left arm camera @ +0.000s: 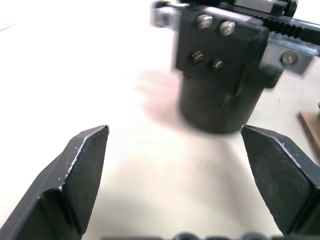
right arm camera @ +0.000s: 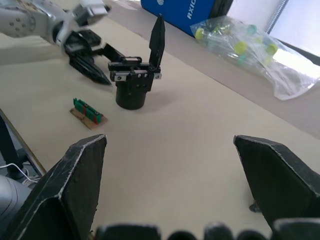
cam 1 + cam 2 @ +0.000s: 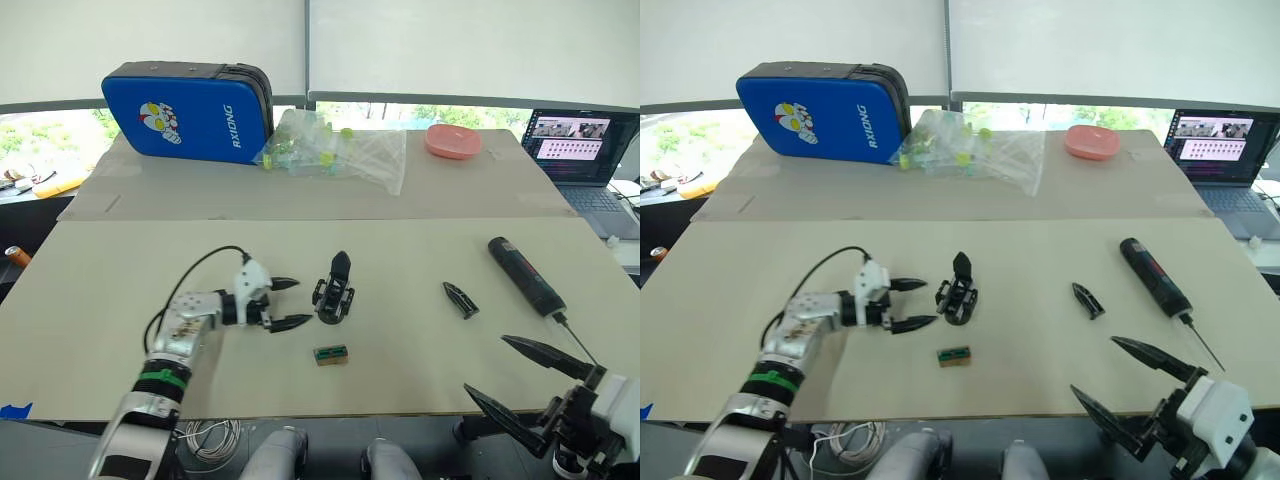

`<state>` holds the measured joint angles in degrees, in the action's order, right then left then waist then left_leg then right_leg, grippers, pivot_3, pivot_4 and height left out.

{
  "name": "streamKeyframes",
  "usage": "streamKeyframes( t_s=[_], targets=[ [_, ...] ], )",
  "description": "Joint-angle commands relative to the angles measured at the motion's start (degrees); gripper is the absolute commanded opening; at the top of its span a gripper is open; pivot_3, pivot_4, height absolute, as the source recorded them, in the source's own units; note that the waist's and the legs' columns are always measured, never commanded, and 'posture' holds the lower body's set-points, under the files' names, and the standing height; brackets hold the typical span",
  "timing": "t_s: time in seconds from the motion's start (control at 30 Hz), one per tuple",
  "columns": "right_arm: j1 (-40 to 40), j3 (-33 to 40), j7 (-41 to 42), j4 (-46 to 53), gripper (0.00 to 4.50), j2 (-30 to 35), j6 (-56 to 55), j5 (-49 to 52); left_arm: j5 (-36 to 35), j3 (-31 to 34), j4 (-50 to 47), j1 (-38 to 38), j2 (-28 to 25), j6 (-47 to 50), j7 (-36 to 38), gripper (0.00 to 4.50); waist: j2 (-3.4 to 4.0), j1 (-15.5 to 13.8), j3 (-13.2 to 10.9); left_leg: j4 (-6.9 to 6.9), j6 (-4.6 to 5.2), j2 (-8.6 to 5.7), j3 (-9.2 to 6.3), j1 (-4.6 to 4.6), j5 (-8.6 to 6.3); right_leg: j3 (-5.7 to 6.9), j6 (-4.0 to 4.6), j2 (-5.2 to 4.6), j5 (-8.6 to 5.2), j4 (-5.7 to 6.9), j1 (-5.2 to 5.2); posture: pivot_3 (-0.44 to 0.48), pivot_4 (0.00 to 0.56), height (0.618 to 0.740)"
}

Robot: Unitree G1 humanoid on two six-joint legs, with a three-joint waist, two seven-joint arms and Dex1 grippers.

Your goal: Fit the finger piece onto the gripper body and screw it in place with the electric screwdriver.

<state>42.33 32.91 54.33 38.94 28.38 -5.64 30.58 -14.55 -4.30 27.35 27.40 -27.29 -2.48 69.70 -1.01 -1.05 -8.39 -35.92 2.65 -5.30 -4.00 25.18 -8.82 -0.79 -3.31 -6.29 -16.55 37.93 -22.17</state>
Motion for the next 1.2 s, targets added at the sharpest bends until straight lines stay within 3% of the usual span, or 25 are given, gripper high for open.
streamKeyframes(
  t_s=[0.03,0.23,0.4,0.47,0.63,0.7,0.77,1.0,1.2],
  targets=[
    [3.78,5.74,-0.81,0.22,4.5,-2.82,-3.31,1.97,-5.75,3.66,-2.9,-0.92,-4.8,4.28,7.24,4.44,0.03,-0.04,0.01,0.01,-0.01,0.0,0.0,0.0,-0.01,-0.01,0.0,-0.02,0.0,-0.01,0.0,0.0,0.15,0.74],
    [8.78,7.99,-2.57,-2.59,4.5,-8.93,-3.91,3.73,-13.94,9.17,-12.28,-1.98,-11.21,17.59,8.97,4.44,0.06,-0.08,-0.01,0.1,-0.04,0.01,-0.03,0.0,-0.03,-0.19,0.1,-0.15,-0.06,-0.02,0.0,0.0,0.15,0.74],
    [4.17,8.23,-9.48,-0.28,4.5,-4.27,4.47,7.13,-20.09,12.94,-20.2,-1.68,-13.41,25.7,7.71,4.44,0.09,0.59,0.0,0.12,-0.04,0.03,-0.03,0.0,-0.04,-0.21,0.15,-0.18,-0.09,-0.03,-0.01,0.0,0.15,0.74],
    [1.09,8.83,-14.25,1.96,4.5,2.16,13.3,11.76,-20.75,12.7,-23.56,-2.26,-13.86,27.0,7.66,4.44,0.14,0.78,0.03,0.1,-0.04,0.03,-0.01,0.0,-0.03,-0.18,0.17,-0.24,-0.09,-0.05,-0.04,0.0,0.15,0.74],
    [-7.49,8.48,-25.64,0.1,4.5,28.11,47.75,17.57,-23.34,12.37,-30.78,-1.64,-12.66,30.01,4.99,4.44,0.2,0.43,0.01,0.06,0.04,0.06,0.0,0.0,0.02,-0.06,0.17,-0.22,-0.08,-0.06,-0.01,0.0,0.15,0.74],
    [-16.63,3.64,-24.01,-5.04,4.5,37.23,53.61,19.61,-23.94,12.43,-32.94,-0.47,-11.17,30.1,2.52,4.44,0.15,0.04,-0.02,0.08,0.33,0.1,-0.02,0.04,0.19,0.04,0.19,-0.2,-0.08,-0.09,0.01,0.0,0.15,0.74],
    [-27.34,-2.85,-24.42,-10.51,4.5,41.14,57.7,20.66,-23.83,12.23,-34.13,0.35,-9.85,29.64,0.61,4.44,0.12,-0.21,-0.08,0.06,0.44,0.1,0.0,0.12,0.25,0.06,0.21,-0.2,-0.09,-0.09,0.04,0.0,0.15,0.74],
    [-64.07,-33.95,-22.74,-28.56,4.5,38.01,73.81,11.62,-22.37,10.31,-35.75,1.3,-7.45,27.79,-2.07,4.44,-0.07,0.43,-0.19,-0.04,0.55,0.05,0.03,0.44,0.25,0.08,0.14,-0.2,-0.03,-0.28,0.06,0.0,0.15,0.74],
    [-78.47,-47.53,-15.52,-41.11,4.5,34.17,74.3,1.97,-22.64,9.22,-37.02,0.8,-7.63,27.88,-2.07,4.44,0.0,0.59,-0.23,-0.01,0.6,0.01,0.08,0.51,0.22,0.06,0.13,-0.15,-0.03,-0.22,-0.08,0.0,0.15,0.74]
  ],
)
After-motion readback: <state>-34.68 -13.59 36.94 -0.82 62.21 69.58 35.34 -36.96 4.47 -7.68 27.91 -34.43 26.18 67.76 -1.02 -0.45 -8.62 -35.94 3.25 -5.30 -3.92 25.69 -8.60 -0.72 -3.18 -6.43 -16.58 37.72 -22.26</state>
